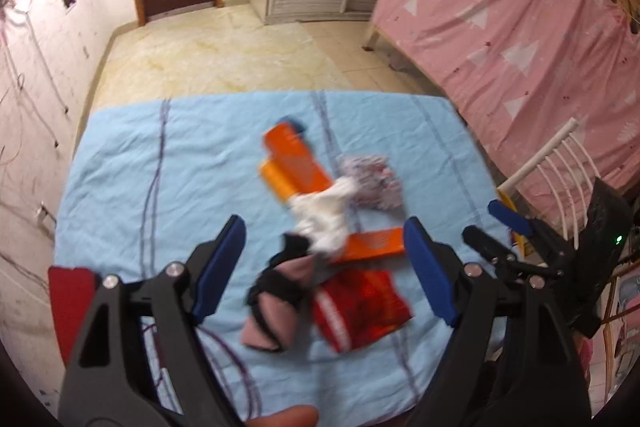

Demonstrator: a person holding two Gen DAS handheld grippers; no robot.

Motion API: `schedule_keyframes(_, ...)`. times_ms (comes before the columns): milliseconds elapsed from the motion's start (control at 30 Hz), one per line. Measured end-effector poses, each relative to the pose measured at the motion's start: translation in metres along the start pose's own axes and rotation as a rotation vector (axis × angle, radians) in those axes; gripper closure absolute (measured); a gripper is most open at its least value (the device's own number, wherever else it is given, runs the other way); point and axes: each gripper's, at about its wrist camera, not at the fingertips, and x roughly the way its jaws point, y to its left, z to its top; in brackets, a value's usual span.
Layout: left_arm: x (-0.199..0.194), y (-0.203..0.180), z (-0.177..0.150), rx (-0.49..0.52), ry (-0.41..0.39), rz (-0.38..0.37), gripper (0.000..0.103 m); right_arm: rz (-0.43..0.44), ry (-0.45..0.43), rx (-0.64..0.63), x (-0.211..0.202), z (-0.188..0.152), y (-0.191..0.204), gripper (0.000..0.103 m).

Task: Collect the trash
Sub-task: 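Grasp the pink-and-black sock with the left tool while the right tool grasps the red knit hat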

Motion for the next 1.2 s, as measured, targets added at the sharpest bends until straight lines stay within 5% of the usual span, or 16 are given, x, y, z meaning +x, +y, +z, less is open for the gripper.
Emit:
schedule_keyframes(633,0.051,0.039,-0.042,-0.039,0.130,0.008,0.026,0.165,0.158,-0.131,0.029,-0.033,0.087,0.026)
schedule_keyframes(900,0.065,0.033,-0.044,-0.035,0.135,0.020,0.063,0.150,0.204,-0.198,0.047,-0.038,0.110,0.025)
schedule_keyframes(1033,0.063,0.027,-0.046,-0.008,0.119,0.043,0.064,0.117,0.204,-0.218,0.053,-0.040,0.114,0.025)
schedule_keyframes(1100,0.063,0.026,-0.046,-0.008,0.117,0.039,0.065,0.101,0.194,-0.227,0.052,-0.039,0.115,0.032)
schedule_keyframes(1200,0.063,0.027,-0.047,-0.010,0.115,0.027,0.066,0.089,0.186,-0.219,0.051,-0.037,0.112,0.057)
